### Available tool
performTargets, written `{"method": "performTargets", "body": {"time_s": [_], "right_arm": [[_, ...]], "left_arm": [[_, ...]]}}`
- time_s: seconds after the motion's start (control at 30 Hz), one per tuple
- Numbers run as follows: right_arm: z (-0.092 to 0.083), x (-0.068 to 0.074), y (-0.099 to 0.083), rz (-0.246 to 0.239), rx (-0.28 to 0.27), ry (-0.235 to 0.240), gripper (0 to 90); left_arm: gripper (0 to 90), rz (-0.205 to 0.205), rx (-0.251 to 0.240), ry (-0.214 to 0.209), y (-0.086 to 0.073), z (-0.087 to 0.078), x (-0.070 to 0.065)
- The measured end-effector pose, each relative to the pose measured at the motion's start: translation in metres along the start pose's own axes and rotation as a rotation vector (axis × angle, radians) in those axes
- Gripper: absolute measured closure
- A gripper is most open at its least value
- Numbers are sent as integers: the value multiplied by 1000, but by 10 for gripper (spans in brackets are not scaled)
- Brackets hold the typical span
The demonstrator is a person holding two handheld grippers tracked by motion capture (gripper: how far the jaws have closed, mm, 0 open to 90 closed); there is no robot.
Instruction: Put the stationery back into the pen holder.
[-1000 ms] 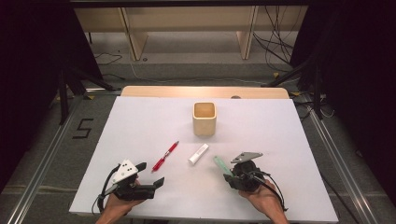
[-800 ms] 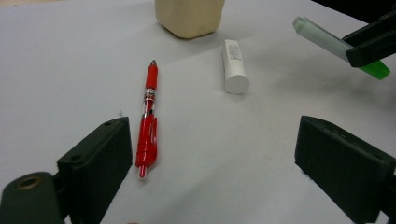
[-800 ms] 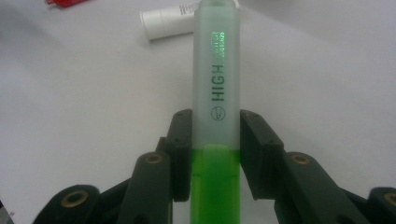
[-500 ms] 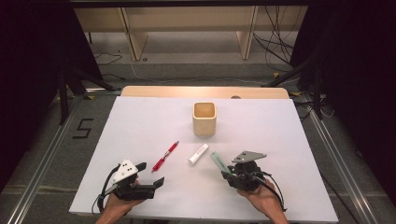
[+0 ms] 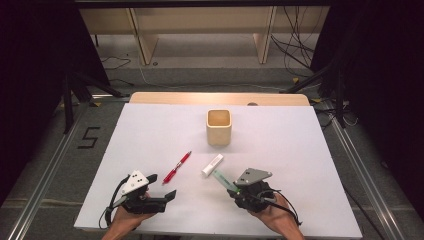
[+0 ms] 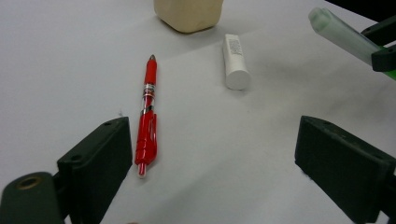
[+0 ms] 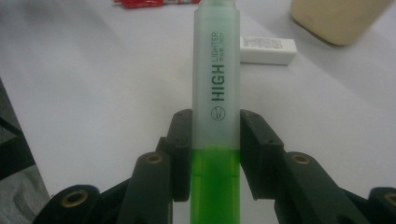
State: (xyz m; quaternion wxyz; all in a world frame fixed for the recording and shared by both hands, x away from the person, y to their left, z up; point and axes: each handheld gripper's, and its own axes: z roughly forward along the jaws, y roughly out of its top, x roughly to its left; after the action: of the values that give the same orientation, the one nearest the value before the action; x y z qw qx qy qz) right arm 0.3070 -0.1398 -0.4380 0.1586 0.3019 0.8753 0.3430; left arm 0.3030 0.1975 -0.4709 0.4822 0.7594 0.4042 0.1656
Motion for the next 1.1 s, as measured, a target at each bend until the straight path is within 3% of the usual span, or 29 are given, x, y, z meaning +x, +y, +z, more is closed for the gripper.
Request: {"method": "performTargets", "body": {"time_s": [0.3,0.43,0.77,1.1], "right_arm": [[1,16,4,-137,-7,-18,673],[0,24,4,-227,-10,-60,673],[2,43,2,-428,-27,-119,673],[4,55,-1,-549,-34,-186,673]], "left_arm": [[108,-16,1,-15,4,-1,4],[113,-7,13,-37,11,-3,5],[117,77,71,-105,40,-4,2],[119,164,136,-119,69,-1,-5]]}}
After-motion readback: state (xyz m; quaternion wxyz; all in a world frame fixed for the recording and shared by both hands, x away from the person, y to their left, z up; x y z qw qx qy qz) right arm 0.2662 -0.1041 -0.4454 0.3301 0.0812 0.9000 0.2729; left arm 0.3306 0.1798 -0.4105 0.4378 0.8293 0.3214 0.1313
